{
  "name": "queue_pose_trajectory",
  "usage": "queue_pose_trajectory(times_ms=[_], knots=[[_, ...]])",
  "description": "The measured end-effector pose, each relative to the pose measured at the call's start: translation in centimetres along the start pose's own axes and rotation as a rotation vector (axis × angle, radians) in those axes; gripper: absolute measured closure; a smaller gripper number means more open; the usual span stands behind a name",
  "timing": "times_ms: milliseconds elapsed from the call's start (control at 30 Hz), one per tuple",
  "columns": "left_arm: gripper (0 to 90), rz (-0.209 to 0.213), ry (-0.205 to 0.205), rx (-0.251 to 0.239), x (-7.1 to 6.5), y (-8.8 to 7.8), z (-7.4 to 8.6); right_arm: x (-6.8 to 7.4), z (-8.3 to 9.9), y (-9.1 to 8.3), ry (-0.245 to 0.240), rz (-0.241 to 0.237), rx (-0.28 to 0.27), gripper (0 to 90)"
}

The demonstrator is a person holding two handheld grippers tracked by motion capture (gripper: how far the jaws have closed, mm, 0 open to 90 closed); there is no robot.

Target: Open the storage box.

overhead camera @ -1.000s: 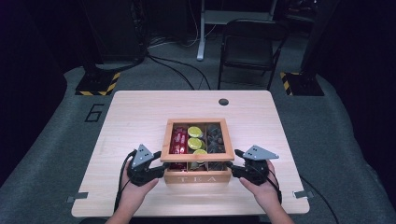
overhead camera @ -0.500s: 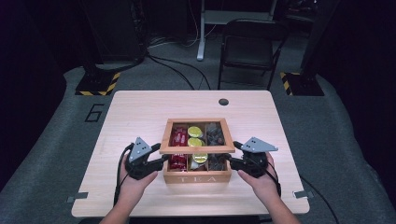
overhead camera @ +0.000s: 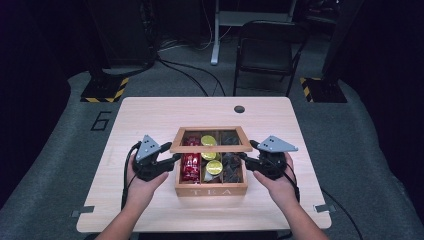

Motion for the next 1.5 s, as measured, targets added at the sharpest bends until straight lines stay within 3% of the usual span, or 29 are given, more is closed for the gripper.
queue_pose_trajectory(times_ms=[467,667,833,1133,1500], knots=[[54.6,-0.028,0.007,-0.024,1.1,0.2,-2.0,-1.2,-2.1,0.6,0.031,0.014,-0.008,48.5],[55.8,-0.031,0.0,-0.023,1.4,0.3,-2.6,-1.5,-2.6,1.4,0.012,0.045,0.011,50.1],[56.3,-0.04,-0.003,-0.034,1.7,0.4,-3.1,-2.0,-3.1,1.9,0.005,0.078,0.022,57.8],[56.0,-0.049,0.003,-0.049,2.1,0.8,-3.7,-2.5,-3.8,2.1,0.004,0.075,0.018,59.0],[57.5,-0.064,-0.02,-0.015,3.1,2.4,-3.7,-3.0,-4.5,2.3,0.028,0.066,0.018,58.8]])
Point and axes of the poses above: each handheld gripper's, and its own axes: y roughly forward along the jaws, z roughly out of its underside, x roughly to its left, the point moved 1 cm from there along y, roughly forward along the jaws, and after that the axes turned 9 degrees about x, right-handed, at the moved point
